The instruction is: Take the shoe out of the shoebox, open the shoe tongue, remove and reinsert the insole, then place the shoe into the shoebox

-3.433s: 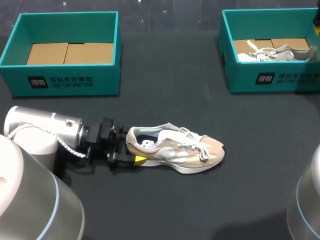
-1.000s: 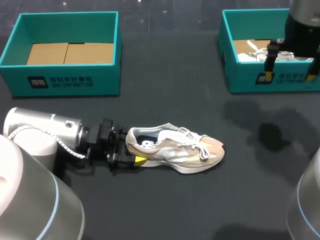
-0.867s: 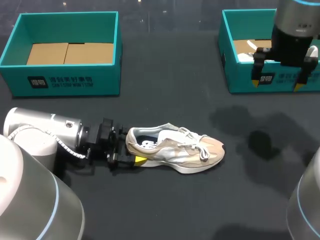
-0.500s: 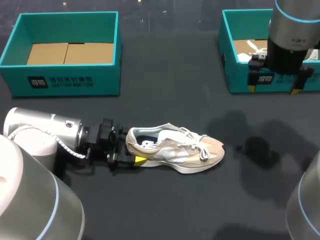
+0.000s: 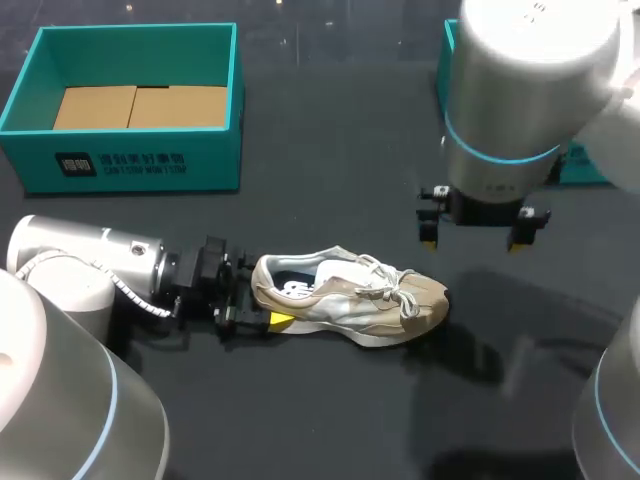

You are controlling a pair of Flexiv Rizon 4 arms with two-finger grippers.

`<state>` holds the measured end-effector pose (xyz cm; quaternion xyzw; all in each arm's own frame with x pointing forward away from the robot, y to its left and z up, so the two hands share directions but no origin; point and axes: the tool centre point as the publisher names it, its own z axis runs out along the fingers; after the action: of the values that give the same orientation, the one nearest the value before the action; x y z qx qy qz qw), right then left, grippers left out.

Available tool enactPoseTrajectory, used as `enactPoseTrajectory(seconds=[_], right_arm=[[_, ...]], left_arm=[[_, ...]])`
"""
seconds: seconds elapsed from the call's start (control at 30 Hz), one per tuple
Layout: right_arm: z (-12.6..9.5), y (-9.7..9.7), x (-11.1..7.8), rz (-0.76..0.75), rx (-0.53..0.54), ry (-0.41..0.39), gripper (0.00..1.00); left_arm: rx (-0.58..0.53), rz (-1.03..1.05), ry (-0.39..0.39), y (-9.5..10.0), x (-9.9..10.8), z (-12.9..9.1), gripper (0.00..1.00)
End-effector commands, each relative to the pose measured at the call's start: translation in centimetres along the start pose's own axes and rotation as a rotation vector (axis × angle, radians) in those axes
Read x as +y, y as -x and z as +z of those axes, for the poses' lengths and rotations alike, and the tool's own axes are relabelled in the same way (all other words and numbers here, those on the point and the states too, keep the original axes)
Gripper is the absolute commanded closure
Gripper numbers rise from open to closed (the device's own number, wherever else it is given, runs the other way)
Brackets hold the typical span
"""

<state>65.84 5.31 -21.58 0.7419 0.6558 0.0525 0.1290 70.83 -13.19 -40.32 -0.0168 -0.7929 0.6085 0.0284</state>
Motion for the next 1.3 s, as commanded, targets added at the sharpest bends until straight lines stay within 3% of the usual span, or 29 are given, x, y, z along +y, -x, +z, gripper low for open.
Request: enactPoseTrajectory(seconds=[0.03, 0.33, 0.6, 0.73, 1.1, 1.3], right_arm=[[0.6, -2.1, 0.6, 0.0, -0.038, -0.015, 0.0], [0.6, -2.1, 0.6, 0.0, -0.038, -0.015, 0.0], [1.1, -7.9, -3.4, -0.01, -0.088, 0.109, 0.0], [2.0, -9.9, -4.1, -0.039, -0.141, 0.048, 0.0], [2.0, -9.9, -4.1, -0.039, -0.141, 0.048, 0.0], [3.2, -12.9, -3.6, -0.045, -0.167, -0.003, 0.0]], left_arm=[[-0.002, 0.0, 0.001, -0.2, 0.1, 0.1, 1.0], [-0.002, 0.0, 0.001, -0.2, 0.1, 0.1, 1.0], [-0.002, 0.0, 0.001, -0.2, 0.1, 0.1, 1.0], [-0.002, 0.0, 0.001, -0.2, 0.1, 0.1, 1.0], [-0.002, 0.0, 0.001, -0.2, 0.1, 0.1, 1.0], [-0.002, 0.0, 0.001, -0.2, 0.1, 0.1, 1.0]])
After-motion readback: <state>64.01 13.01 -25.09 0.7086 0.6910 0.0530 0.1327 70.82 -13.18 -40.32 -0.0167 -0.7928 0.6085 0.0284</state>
